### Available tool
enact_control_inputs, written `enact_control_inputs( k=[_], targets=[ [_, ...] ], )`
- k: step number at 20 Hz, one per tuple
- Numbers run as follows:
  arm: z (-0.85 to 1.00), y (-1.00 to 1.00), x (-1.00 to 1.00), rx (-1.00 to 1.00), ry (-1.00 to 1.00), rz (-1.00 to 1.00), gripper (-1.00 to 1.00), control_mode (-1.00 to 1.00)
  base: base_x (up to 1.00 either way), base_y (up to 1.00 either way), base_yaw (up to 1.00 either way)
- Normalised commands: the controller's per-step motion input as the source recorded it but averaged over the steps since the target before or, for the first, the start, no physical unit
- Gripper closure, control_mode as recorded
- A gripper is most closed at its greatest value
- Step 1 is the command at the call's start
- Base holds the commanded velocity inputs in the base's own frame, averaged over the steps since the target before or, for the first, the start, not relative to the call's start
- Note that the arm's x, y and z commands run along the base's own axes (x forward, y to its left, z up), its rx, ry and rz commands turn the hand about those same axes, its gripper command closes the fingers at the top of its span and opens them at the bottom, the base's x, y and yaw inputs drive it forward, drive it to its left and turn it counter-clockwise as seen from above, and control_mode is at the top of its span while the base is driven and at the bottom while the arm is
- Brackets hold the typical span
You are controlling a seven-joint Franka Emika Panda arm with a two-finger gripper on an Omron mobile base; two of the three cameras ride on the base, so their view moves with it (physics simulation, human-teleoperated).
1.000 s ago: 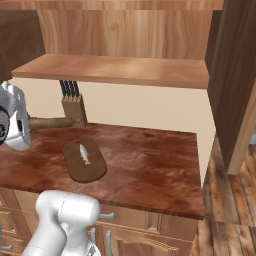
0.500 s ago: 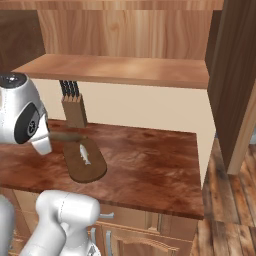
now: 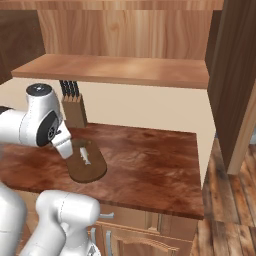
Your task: Open the cabinet, retrieve the rolling pin, and place it next to the meat on the cutting board to prepare for tenderizing.
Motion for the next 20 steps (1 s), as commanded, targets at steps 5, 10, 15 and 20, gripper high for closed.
enact_control_inputs(
  k=[5, 10, 15, 20],
  targets=[
    [-0.43, -0.2, 0.24, -0.1, -0.02, 0.3, 1.0, -1.0, 0.0, 0.0, 0.0],
    [-0.41, -0.22, 0.17, -0.06, -0.11, 0.37, 1.0, -1.0, 0.0, 0.0, 0.0],
    [-0.34, -0.22, 0.09, -0.02, -0.18, 0.4, 1.0, -1.0, 0.0, 0.0, 0.0],
    [-0.13, -0.14, 0.05, 0.01, -0.23, 0.4, 1.0, -1.0, 0.0, 0.0, 0.0]
  ],
)
